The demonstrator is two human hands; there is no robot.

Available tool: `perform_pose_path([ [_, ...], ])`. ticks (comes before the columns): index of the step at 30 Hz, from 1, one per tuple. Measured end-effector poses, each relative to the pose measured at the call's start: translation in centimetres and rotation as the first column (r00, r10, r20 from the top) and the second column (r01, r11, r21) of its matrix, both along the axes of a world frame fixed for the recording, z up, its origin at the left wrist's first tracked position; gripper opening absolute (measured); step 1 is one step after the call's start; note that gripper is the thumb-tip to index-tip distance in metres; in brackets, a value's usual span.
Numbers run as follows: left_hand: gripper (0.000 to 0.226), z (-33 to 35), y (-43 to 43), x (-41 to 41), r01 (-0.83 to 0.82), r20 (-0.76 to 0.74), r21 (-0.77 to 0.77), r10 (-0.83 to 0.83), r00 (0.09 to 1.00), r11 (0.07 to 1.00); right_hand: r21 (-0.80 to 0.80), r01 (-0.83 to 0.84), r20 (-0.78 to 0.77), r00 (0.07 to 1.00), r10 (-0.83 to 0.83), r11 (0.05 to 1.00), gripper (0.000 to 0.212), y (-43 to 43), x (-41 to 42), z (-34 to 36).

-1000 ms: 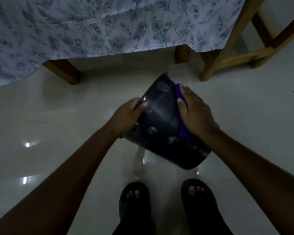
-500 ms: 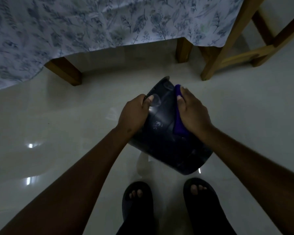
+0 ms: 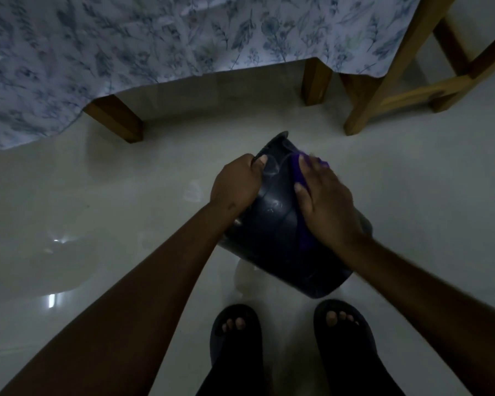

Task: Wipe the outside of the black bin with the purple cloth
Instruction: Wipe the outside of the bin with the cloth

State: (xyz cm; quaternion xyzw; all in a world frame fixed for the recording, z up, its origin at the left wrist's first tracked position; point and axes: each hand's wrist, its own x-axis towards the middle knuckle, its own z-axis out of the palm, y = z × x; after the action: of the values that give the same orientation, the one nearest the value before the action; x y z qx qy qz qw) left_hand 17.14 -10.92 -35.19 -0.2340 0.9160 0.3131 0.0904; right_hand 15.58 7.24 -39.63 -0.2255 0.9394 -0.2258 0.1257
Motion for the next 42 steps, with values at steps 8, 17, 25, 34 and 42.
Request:
perform_pose_path([
  [8,0.022,0.9,-1.0,0.0,0.061,0.006,0.302,-0.066,0.998,0.951,0.034,-0.063,-0.069,0.995,0.065,0.997,0.056,0.4,-0.6,0.6],
  [17,0.029,-0.6,-0.7,0.3,0.074,-0.081,0.048,-0.070,0.994,0.996,0.082,-0.237,-0.161,0.955,0.248,0.968,0.057,1.3,4.4,0.3],
  [25,0.034,-0.1,-0.1,1.3,0.024,-0.075,0.031,-0.022,0.997,0.999,0.056,0.010,-0.073,0.997,-0.006,0.998,0.056,-0.4,0.1,0.2],
  [34,0.032,-0.5,0.1,2.1,0.031,-0.137,0.094,-0.018,0.990,0.995,-0.037,0.088,0.103,0.991,-0.084,0.995,0.052,-0.8,-3.1,0.0],
  [42,0.032,-0.9,-0.1,1.6,0.051,-0.095,0.055,-0.046,0.994,0.997,-0.009,-0.159,-0.115,0.981,0.157,0.987,0.051,0.4,5.3,1.2],
])
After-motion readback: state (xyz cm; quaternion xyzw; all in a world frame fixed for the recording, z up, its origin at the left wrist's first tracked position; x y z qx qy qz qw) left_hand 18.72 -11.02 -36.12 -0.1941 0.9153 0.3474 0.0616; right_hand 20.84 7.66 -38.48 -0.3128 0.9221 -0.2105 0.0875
